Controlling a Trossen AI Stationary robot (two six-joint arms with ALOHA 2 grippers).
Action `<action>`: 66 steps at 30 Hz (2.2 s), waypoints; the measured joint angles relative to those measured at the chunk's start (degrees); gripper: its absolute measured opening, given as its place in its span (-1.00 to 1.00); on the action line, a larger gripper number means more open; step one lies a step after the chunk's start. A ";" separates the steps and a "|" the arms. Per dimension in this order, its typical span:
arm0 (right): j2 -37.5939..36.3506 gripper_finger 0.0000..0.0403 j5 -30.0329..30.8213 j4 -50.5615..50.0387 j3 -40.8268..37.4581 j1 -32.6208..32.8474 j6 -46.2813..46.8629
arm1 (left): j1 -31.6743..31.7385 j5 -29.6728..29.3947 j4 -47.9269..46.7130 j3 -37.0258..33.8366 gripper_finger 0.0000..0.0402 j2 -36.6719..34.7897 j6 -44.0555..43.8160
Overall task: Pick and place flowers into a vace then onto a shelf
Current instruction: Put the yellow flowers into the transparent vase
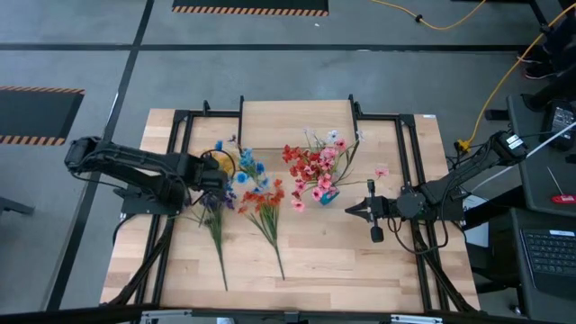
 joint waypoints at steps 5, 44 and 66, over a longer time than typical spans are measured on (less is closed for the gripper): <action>0.00 -0.93 0.00 0.00 0.00 0.01 -0.01 | 2.27 0.77 0.72 0.00 -0.03 0.00 2.19; 0.00 -0.93 0.00 0.00 0.00 0.01 0.21 | 3.01 5.74 9.72 -7.49 -0.06 0.00 11.79; 0.00 -0.93 -0.02 0.00 0.00 0.01 0.21 | 3.01 5.56 15.87 -11.31 -0.06 -0.02 10.15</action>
